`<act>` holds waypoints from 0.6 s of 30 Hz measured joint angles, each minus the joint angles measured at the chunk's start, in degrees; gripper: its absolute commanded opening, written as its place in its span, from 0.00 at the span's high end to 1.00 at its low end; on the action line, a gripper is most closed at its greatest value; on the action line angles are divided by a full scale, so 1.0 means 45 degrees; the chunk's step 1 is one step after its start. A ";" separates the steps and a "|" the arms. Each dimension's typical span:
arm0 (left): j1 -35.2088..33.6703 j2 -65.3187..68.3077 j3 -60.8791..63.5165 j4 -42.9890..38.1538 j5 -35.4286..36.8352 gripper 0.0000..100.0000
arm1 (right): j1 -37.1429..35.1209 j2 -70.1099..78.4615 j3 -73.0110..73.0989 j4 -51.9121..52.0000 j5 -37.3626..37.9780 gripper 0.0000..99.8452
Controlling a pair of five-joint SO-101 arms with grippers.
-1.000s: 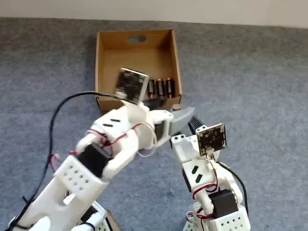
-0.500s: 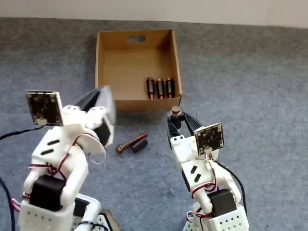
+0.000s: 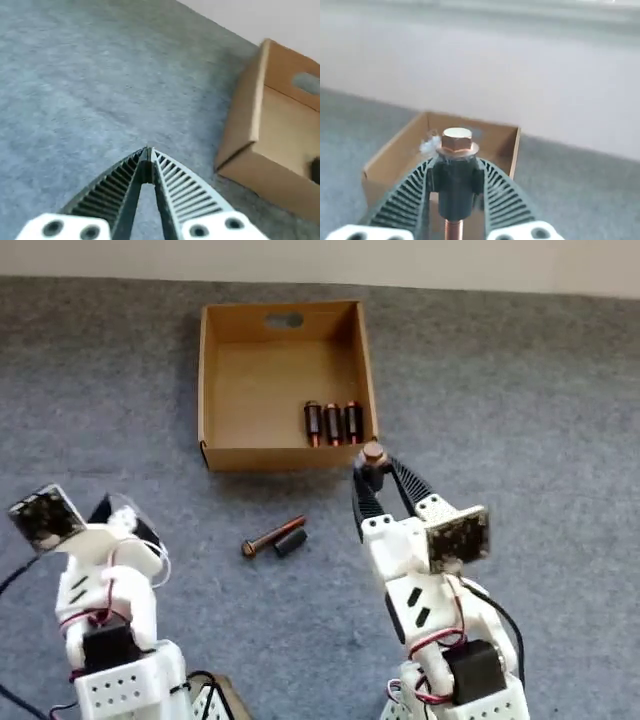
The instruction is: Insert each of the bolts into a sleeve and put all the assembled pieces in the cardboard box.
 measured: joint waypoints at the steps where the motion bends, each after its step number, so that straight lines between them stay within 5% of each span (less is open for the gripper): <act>1: 0.0332 -0.0352 0.0117 0.0020 -0.0332 0.96 | 0.0000 0.0000 -0.0469 -0.0020 0.0000 0.99; 8: 0.2696 -0.0703 0.0215 0.1328 -0.2149 0.96 | 0.0000 0.1817 -0.4415 -0.0059 0.0000 0.99; 13: 0.3380 -0.0703 0.0234 0.1641 -0.2520 0.96 | 0.0000 0.5802 -0.7072 -0.0059 0.0000 0.99; 18: 0.3634 -0.0703 0.1016 0.1465 -0.2813 0.96 | 0.0000 1.0842 -0.8400 -0.0098 -0.1875 0.99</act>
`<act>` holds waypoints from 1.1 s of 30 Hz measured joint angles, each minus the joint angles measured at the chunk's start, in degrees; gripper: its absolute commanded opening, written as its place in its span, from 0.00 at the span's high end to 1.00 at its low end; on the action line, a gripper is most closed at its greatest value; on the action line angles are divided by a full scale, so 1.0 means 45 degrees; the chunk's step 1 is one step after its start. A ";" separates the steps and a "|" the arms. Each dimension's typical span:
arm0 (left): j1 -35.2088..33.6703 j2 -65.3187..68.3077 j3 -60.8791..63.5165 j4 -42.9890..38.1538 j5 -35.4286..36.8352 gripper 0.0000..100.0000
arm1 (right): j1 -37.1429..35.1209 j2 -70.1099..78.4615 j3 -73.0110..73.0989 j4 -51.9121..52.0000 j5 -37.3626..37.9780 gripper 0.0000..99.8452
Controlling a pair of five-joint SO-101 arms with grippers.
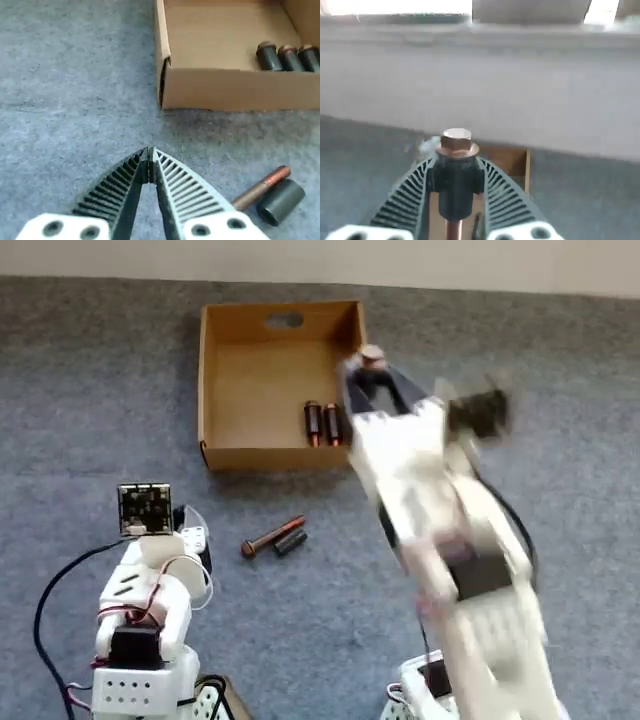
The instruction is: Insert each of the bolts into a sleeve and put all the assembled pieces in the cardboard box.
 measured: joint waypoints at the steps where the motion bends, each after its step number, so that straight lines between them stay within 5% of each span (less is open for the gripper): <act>1: 0.0000 0.0000 0.0059 -0.0098 -0.0039 0.96 | 0.0000 0.1133 -0.0176 0.0000 -0.0293 0.99; 14: 0.0078 0.0000 0.0274 -0.0254 -0.0508 0.96 | -0.0430 1.2327 -0.7092 0.0410 -0.0684 0.99; 33: 0.1172 0.0000 0.0332 -0.0293 -0.1328 0.97 | -0.0781 2.4244 -2.2896 0.8029 -0.0684 0.99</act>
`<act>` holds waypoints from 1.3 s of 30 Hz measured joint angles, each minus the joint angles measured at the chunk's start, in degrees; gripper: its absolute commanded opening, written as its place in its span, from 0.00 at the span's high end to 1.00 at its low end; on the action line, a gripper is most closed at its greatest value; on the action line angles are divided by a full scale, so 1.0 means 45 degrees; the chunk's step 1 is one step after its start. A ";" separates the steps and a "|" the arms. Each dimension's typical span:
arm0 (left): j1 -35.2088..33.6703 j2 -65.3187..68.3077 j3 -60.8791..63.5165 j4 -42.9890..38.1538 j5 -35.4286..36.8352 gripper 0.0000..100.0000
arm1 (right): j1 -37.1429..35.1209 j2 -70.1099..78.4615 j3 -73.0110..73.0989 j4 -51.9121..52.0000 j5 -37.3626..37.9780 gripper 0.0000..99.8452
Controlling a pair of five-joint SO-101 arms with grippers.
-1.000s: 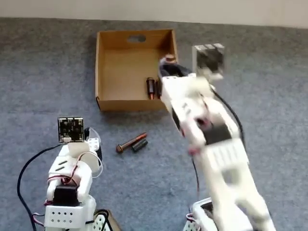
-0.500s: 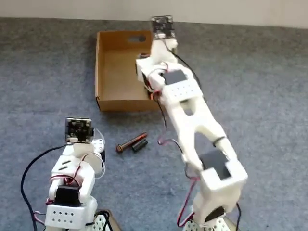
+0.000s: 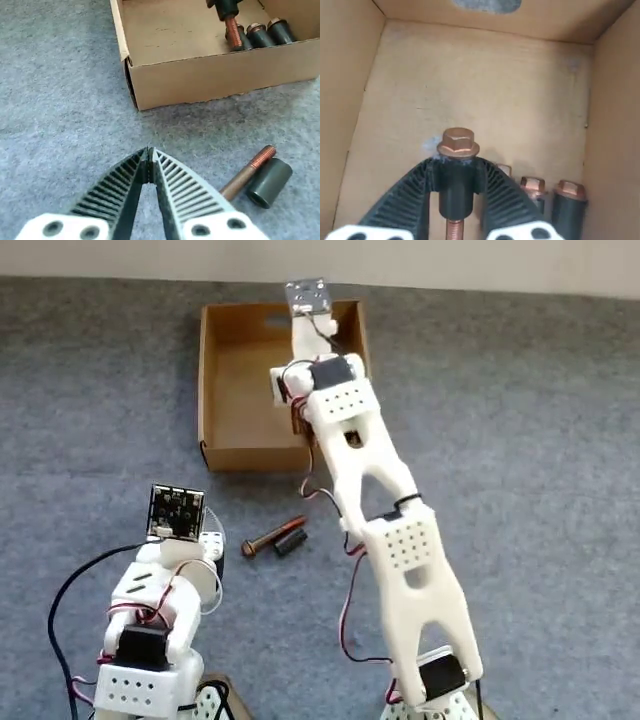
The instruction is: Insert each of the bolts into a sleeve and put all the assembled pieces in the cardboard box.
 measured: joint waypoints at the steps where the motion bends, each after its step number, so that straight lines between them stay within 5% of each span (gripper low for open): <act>1: 0.0000 0.0000 0.0000 0.0000 0.0000 0.97 | 0.0000 0.0430 -0.0645 0.0176 0.0000 0.99; 21: -0.2735 0.0000 0.0000 -0.0606 0.0488 0.97 | -0.0059 0.2891 -0.4005 0.2247 -0.0586 0.99; 26: -0.2716 0.0000 0.0000 -0.0801 0.0567 0.97 | -0.0078 0.3126 -0.4044 0.2247 -0.1797 0.99; 39: -0.2716 0.0000 0.0000 -0.0801 0.0567 0.97 | -0.0332 0.4435 -0.4513 0.2110 -0.1133 0.99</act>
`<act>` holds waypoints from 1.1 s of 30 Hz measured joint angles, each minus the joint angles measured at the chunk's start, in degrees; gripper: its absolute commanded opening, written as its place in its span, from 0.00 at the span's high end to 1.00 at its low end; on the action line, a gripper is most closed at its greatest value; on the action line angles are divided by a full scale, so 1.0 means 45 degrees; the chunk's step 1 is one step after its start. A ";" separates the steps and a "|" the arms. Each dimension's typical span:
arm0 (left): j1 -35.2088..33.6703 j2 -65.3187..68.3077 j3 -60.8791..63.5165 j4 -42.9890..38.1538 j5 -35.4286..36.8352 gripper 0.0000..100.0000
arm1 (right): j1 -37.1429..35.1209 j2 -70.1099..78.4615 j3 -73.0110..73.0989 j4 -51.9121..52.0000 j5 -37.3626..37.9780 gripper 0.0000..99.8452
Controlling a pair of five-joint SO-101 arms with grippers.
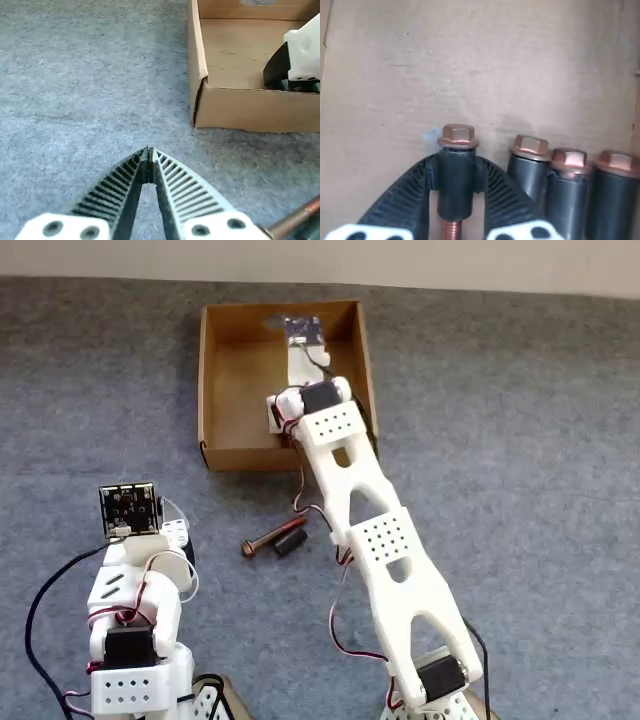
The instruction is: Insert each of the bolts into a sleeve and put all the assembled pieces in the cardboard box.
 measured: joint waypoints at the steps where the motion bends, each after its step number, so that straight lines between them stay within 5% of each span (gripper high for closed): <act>1: 0.0000 0.0000 0.0000 0.0000 0.0000 0.97 | 0.0000 0.0000 0.0000 0.0000 0.0020 0.99; 8: -0.0020 0.0000 0.0000 0.0000 0.0000 0.97 | 0.0000 0.0000 0.0000 0.0000 0.2872 0.99; 12: -0.0020 0.0000 0.0000 0.0000 0.0000 0.97 | 0.0000 0.0000 0.0000 0.0000 0.3184 0.99; 27: -0.0020 0.0000 0.0000 0.0000 0.0000 0.97 | 0.0098 -0.0020 -0.0020 0.0293 0.0938 0.98; 33: -0.0020 0.0000 0.0000 0.0000 0.0000 0.97 | 0.0078 -0.0039 -0.0059 0.0449 0.0860 0.81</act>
